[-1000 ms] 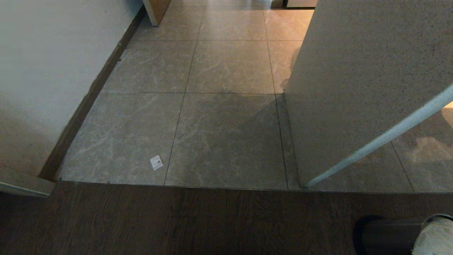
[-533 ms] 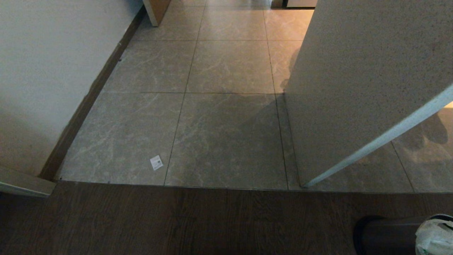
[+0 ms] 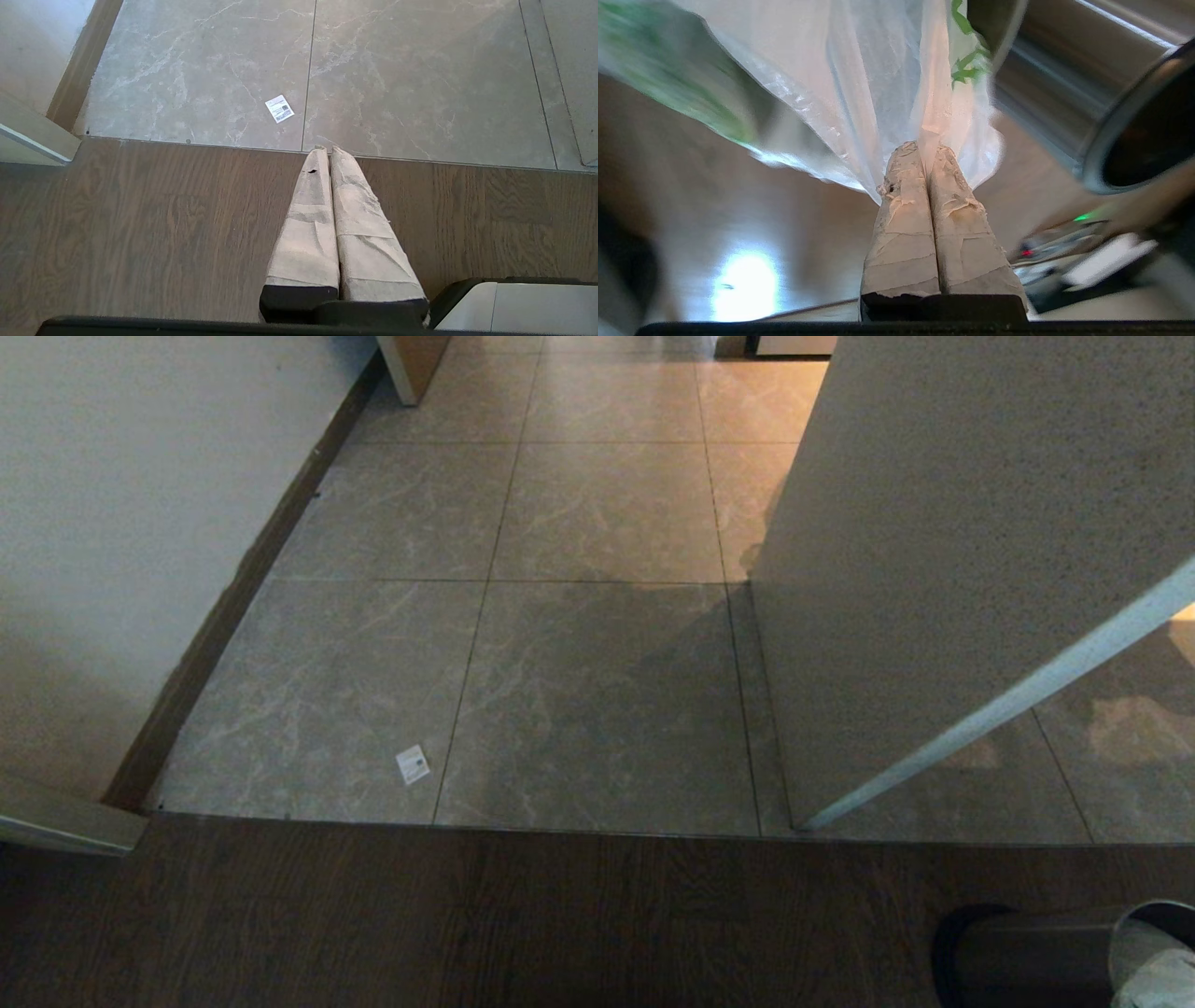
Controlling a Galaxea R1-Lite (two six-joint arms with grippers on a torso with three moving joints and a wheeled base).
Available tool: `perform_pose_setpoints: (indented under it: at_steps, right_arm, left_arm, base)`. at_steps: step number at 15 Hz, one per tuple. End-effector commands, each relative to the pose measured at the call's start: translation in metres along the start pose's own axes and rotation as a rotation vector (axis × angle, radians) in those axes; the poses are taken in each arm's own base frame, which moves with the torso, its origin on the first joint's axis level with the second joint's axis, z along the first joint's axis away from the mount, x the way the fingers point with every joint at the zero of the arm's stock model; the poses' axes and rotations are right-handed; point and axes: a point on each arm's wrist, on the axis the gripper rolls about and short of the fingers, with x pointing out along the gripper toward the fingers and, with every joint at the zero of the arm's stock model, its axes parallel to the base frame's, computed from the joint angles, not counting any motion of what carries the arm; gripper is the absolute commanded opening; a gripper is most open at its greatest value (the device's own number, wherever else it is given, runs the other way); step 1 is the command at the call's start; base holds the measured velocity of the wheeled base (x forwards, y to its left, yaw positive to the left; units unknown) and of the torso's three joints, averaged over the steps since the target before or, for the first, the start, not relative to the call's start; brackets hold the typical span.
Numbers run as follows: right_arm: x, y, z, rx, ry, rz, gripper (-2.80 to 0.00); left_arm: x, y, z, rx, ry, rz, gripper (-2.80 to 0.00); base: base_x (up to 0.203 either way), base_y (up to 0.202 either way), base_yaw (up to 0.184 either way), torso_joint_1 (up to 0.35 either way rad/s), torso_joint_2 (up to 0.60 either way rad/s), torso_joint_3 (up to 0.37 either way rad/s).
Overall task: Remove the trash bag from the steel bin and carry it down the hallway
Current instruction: Pick up the trash bag
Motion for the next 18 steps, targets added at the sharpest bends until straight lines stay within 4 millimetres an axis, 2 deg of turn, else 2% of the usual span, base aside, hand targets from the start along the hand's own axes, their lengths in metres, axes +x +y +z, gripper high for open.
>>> perform_pose_setpoints:
  at_steps: [1,8,12,15,18]
  right_arm:
    - [0.01,-0.005,-0.017,-0.048,-0.012,0.027,-2.8]
    - [0.022,-0.013,-0.05,-0.191,-0.044,0.041,-2.8]
    - [0.03,-0.015,-0.072,-0.208,-0.05,0.061,-2.8]
    - [0.034,-0.009,-0.08,-0.19,-0.078,0.11,-2.8]
    - [0.041,-0.013,-0.086,-0.201,-0.084,0.112,-2.8]
  left_arm:
    - [0.0,0.0,0.0,-0.001,0.0,0.0,-2.8]
    - [0.0,0.0,0.0,-0.001,0.0,0.0,-2.8]
    - [0.0,0.0,0.0,0.0,0.0,0.0,-2.8]
    - [0.0,0.0,0.0,-0.001,0.0,0.0,-2.8]
    - [0.0,0.0,0.0,0.0,0.0,0.0,-2.8]
  base:
    - [0.0,0.0,0.0,0.0,0.0,0.0]
    - [0.0,0.0,0.0,0.0,0.0,0.0]
    - [0.0,0.0,0.0,0.0,0.0,0.0]
    - [0.0,0.0,0.0,0.0,0.0,0.0]
    - [0.0,0.0,0.0,0.0,0.0,0.0]
